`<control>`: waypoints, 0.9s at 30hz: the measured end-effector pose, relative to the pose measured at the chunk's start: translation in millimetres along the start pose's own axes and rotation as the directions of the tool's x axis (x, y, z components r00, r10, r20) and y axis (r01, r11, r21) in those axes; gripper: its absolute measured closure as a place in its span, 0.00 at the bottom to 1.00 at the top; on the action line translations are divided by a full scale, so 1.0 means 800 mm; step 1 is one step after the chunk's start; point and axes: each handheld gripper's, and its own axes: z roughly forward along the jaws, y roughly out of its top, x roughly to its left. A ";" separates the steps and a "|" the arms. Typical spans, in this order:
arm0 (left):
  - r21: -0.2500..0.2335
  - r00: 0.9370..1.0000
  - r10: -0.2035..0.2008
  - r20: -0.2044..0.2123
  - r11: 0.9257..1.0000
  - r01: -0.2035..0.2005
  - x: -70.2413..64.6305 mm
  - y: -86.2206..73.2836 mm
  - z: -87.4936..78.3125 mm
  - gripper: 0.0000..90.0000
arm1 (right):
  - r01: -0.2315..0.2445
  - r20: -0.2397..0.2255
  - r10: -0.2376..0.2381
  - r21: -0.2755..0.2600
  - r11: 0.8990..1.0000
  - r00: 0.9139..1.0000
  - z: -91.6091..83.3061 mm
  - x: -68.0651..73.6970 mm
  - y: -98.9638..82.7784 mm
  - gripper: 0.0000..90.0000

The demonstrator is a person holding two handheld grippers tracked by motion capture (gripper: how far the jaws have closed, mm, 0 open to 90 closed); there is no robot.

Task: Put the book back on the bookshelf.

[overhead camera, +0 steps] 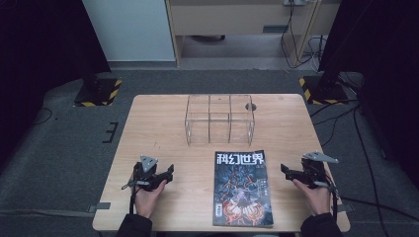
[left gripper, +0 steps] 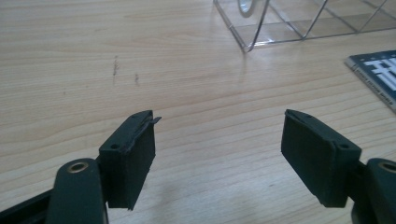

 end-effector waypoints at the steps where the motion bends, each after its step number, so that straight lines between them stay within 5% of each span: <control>1: -0.001 1.000 -0.003 0.005 1.000 0.003 -0.002 0.001 -0.001 0.29 | -0.003 -0.003 0.003 0.001 1.000 1.000 -0.001 0.001 0.001 0.12; 14: -0.012 0.997 0.023 0.077 1.000 -0.022 -0.036 0.006 -0.003 0.30 | 0.029 -0.043 -0.030 -0.043 0.999 0.999 -0.018 0.023 0.014 0.18; 27: -0.006 0.985 0.074 0.155 0.997 -0.074 -0.077 0.004 -0.001 0.34 | 0.044 -0.092 -0.047 -0.033 0.998 0.995 -0.018 0.045 0.015 0.21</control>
